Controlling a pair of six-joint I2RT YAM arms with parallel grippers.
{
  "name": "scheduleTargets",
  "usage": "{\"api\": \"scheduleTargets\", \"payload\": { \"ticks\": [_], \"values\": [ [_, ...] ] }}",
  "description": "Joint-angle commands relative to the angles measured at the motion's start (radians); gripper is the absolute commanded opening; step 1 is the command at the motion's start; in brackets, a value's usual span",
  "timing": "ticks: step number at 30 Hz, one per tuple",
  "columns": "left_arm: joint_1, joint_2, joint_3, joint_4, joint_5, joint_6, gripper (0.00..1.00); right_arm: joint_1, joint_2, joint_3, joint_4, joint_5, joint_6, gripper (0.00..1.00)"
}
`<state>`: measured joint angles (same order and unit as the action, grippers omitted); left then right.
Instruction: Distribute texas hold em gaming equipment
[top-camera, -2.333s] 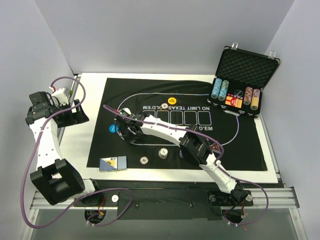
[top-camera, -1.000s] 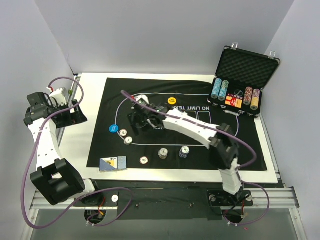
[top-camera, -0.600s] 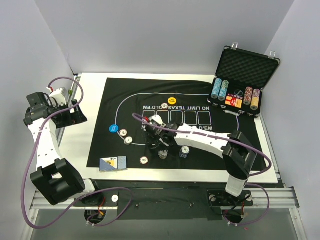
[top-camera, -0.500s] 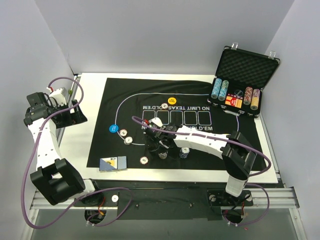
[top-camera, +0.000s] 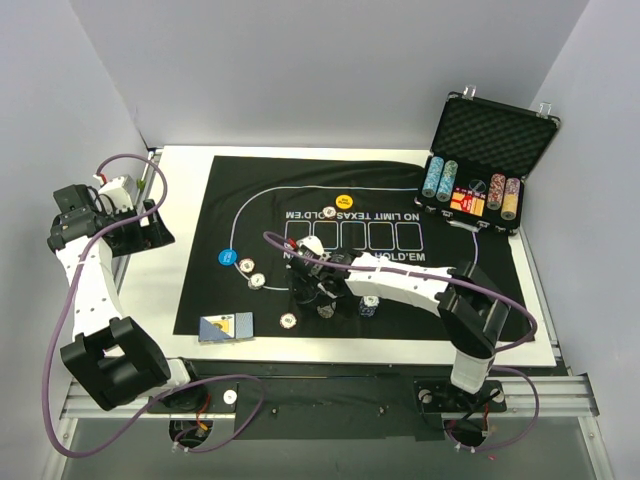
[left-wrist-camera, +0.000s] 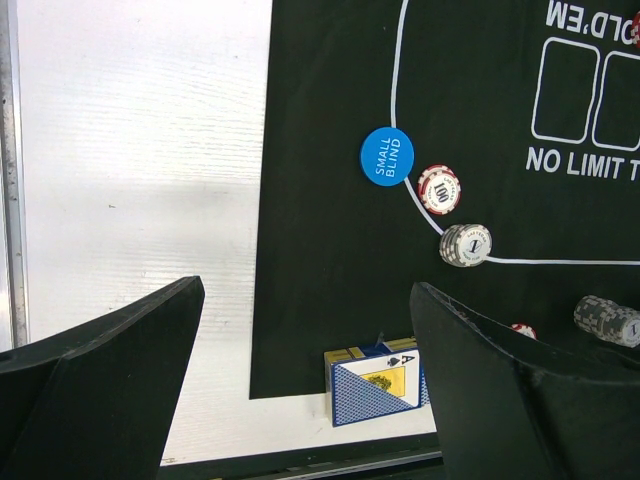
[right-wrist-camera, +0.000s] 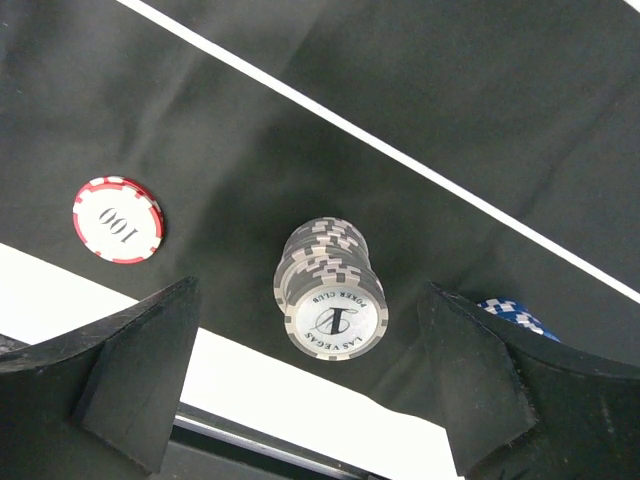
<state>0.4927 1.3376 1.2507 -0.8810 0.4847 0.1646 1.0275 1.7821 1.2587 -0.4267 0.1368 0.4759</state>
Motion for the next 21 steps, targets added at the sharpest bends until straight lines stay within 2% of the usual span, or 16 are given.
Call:
{"api": "scheduleTargets", "payload": {
  "ticks": [1,7,14,21],
  "values": [
    [0.009,-0.017,0.027,0.011,0.026,0.007,0.96,-0.003,0.019,-0.027,-0.003,-0.003,0.02,0.83],
    [0.009,-0.015,0.021,0.016,0.028,0.006,0.96,-0.003,0.023,-0.044,0.006,-0.003,0.024,0.77],
    [0.009,-0.02,0.015,0.019,0.026,0.006,0.96,-0.004,0.017,-0.053,0.012,-0.003,0.03,0.59],
    [0.01,-0.029,0.006,0.022,0.018,0.012,0.96,-0.004,0.013,-0.058,0.011,0.0,0.035,0.47]
  ]
}}
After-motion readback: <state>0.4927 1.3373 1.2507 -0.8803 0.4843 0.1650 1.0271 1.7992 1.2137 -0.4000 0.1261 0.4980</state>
